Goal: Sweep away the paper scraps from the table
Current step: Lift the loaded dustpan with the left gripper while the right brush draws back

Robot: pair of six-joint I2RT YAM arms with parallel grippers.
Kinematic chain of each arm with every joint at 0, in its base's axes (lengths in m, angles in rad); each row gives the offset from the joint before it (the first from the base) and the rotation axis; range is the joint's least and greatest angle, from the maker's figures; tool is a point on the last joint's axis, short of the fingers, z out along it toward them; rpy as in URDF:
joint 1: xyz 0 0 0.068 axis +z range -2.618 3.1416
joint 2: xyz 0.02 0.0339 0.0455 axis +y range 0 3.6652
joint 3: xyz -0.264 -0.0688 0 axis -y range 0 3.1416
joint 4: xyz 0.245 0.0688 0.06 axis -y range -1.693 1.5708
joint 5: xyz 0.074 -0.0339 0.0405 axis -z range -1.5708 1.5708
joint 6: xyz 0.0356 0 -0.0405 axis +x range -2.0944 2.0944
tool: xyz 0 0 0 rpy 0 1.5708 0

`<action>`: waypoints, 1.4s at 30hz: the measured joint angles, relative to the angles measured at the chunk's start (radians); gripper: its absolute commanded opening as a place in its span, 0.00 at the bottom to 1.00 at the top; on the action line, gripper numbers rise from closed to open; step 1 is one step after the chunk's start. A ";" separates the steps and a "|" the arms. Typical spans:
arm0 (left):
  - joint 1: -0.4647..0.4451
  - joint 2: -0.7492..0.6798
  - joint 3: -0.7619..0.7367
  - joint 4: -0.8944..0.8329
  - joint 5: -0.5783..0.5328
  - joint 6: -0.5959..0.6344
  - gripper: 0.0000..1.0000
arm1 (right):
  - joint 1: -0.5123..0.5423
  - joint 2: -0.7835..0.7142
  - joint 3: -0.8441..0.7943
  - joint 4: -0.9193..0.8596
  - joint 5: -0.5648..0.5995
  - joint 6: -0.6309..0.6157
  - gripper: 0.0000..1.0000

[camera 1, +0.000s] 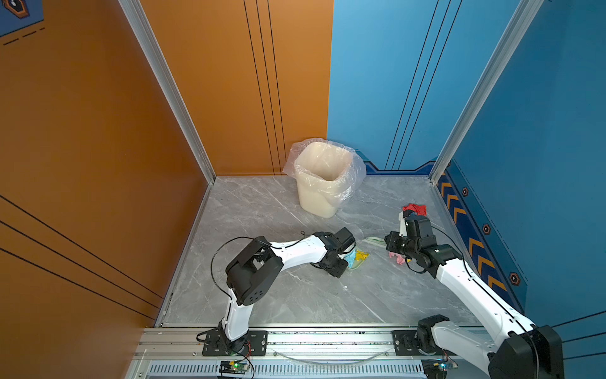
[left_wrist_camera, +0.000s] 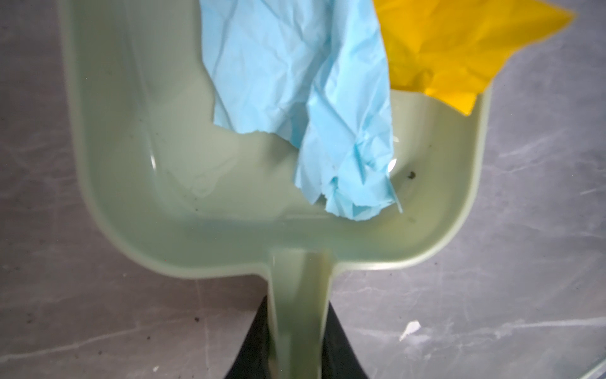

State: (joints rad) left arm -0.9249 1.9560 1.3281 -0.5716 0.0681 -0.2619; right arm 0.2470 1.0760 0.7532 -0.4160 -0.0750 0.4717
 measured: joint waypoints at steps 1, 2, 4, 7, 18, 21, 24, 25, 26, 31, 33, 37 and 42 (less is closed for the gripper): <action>0.000 0.000 0.000 0.000 0.000 0.003 0.00 | -0.002 0.000 0.000 -0.006 0.001 0.000 0.00; 0.000 0.000 0.000 0.000 0.000 0.004 0.00 | -0.002 0.000 0.000 -0.013 0.003 0.000 0.00; 0.000 -0.003 0.000 0.000 -0.006 0.008 0.00 | -0.005 0.000 0.000 -0.023 0.009 0.000 0.00; -0.002 -0.017 -0.001 0.000 -0.028 0.018 0.00 | -0.014 -0.001 0.000 -0.030 0.022 0.000 0.00; -0.010 -0.082 -0.019 0.034 -0.091 0.048 0.00 | -0.057 -0.011 0.008 -0.058 0.026 -0.001 0.00; -0.010 -0.106 -0.020 0.034 -0.094 0.056 0.00 | -0.066 -0.017 0.011 -0.063 0.026 -0.003 0.00; -0.010 -0.145 -0.019 0.029 -0.097 0.061 0.00 | -0.078 -0.026 0.011 -0.066 0.026 -0.003 0.00; -0.010 -0.159 -0.016 0.019 -0.102 0.063 0.00 | -0.080 -0.027 0.011 -0.066 0.026 -0.003 0.00; -0.010 -0.169 -0.009 0.005 -0.107 0.064 0.00 | -0.081 -0.027 0.011 -0.066 0.026 -0.003 0.00; -0.010 -0.197 0.053 -0.068 -0.134 0.086 0.00 | -0.085 -0.027 0.011 -0.067 0.026 -0.003 0.00; -0.010 -0.209 0.076 -0.100 -0.143 0.094 0.00 | -0.085 -0.026 0.011 -0.067 0.026 -0.003 0.00; 0.003 -0.245 0.123 -0.158 -0.150 0.113 0.00 | -0.085 -0.016 0.011 -0.067 0.025 -0.003 0.00; 0.035 -0.254 0.206 -0.226 -0.151 0.123 0.00 | -0.085 -0.011 0.011 -0.067 0.024 -0.003 0.00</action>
State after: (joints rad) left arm -0.8898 1.7020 1.5341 -0.7979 -0.0834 -0.1390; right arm 0.1623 1.0645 0.7639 -0.4828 -0.0505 0.4683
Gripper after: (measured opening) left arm 0.214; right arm 0.194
